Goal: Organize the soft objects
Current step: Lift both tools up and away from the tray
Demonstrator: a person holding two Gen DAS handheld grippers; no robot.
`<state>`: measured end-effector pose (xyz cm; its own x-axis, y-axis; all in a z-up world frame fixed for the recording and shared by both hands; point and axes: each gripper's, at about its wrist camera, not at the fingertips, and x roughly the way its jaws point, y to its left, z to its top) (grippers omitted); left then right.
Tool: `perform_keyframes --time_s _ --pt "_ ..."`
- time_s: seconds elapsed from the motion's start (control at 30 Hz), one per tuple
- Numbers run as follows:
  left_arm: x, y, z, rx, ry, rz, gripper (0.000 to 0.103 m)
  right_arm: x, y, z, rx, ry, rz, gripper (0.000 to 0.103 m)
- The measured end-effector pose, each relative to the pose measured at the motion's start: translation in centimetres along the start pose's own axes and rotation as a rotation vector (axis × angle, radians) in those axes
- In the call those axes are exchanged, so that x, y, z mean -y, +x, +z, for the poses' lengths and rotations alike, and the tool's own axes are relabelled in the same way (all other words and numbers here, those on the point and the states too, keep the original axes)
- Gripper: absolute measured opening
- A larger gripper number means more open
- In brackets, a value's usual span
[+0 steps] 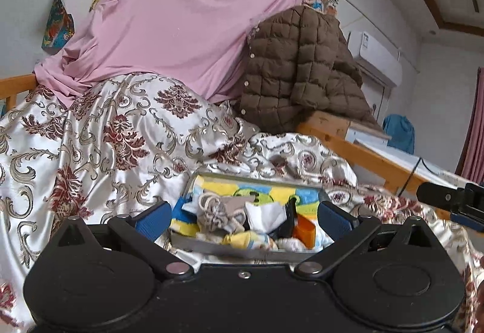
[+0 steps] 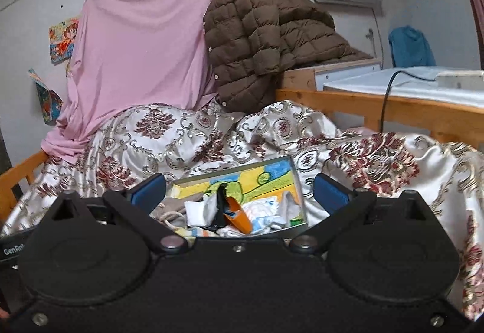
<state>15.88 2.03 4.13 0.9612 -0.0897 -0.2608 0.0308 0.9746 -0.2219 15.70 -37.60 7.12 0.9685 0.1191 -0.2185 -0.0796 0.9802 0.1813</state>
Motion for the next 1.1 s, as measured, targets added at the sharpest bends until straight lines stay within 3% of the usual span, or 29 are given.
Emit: perform_keyframes --time_s 0.43,1.1 --pt "1.1 -2.6 -1.9 -0.026 0.046 0.022 0.102 -1.1 -4.2 -1.9 0.003 -0.075 -0.044 0.102" --pt "2.4 -6.6 -4.4 -0.042 0.094 0.076 0.102 -0.6 -10.7 -4.2 0.017 -0.069 -0.066 0.102"
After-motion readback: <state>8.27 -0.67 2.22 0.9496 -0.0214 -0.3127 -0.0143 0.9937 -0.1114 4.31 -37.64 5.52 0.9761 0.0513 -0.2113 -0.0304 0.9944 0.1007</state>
